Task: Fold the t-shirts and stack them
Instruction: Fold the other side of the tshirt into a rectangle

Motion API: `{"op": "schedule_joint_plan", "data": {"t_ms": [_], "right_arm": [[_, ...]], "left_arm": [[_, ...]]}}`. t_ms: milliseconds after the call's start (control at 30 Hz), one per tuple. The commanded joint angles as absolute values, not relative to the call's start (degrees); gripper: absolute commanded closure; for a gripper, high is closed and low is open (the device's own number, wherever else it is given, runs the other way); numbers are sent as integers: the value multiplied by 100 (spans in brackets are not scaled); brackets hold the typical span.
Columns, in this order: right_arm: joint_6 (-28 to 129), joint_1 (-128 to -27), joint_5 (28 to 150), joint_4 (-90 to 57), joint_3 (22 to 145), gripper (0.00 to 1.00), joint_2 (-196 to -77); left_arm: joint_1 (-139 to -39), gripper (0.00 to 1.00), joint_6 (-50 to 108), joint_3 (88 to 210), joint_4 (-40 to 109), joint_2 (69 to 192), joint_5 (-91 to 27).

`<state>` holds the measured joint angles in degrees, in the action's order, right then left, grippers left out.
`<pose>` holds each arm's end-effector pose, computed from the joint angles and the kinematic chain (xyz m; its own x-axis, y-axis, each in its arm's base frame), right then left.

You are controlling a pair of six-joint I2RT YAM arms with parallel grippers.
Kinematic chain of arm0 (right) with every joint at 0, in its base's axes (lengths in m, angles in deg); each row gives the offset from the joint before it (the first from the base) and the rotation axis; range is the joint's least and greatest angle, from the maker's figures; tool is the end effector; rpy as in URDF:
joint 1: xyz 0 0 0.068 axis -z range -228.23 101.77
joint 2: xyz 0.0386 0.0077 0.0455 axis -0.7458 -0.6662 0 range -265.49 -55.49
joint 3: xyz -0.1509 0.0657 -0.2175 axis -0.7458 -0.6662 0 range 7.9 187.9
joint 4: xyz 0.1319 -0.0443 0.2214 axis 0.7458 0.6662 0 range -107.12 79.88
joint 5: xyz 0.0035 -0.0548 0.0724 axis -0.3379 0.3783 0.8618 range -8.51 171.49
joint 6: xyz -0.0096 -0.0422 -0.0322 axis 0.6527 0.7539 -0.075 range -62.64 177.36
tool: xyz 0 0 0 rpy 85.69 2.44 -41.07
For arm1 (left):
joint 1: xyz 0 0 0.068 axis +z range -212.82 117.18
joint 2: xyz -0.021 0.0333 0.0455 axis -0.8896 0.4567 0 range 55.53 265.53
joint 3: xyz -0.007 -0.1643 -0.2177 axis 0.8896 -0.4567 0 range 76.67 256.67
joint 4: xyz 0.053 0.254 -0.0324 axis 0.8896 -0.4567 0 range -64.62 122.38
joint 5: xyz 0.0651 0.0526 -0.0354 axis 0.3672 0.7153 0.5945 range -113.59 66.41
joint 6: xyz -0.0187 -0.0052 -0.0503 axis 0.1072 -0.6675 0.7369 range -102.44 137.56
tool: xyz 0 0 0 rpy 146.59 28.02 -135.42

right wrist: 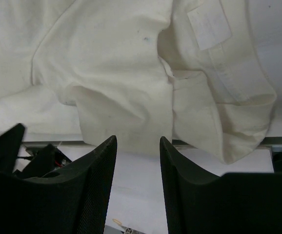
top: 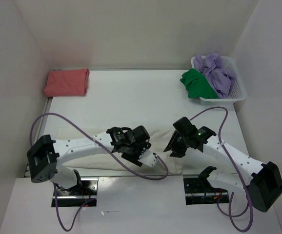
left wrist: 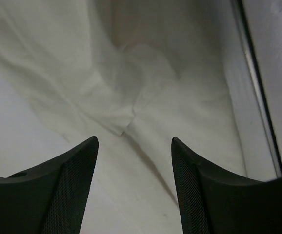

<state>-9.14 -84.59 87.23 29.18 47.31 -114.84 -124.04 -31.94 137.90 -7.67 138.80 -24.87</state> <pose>0.1430 0.1099 0.2133 -0.8647 0.4964 -0.0770 0.4275 0.8077 0.4061 0.1390 -0.2544 0.2425 0.3936 0.8621 -0.3190 0.8959 -0.2821 0.3430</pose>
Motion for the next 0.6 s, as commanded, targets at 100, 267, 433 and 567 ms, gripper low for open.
{"op": "schedule_joint_plan", "data": {"t_ms": [100,267,433,567], "right_arm": [[-1102,-8435,8545,2867,4657,54,-11148],[-1102,-8374,8598,2867,4446,54,-11016],[-1049,-8321,8598,2867,4446,54,-11016],[-1049,-8321,8598,2867,4446,54,-11016]], "left_arm": [[-12760,31,-2973,13732,-339,14376,-3237],[-12926,41,-2973,13784,-146,14675,-3527],[-12989,48,-2973,13723,-93,14957,-3520],[-12989,52,-3087,13618,-154,15010,-3519]]}}
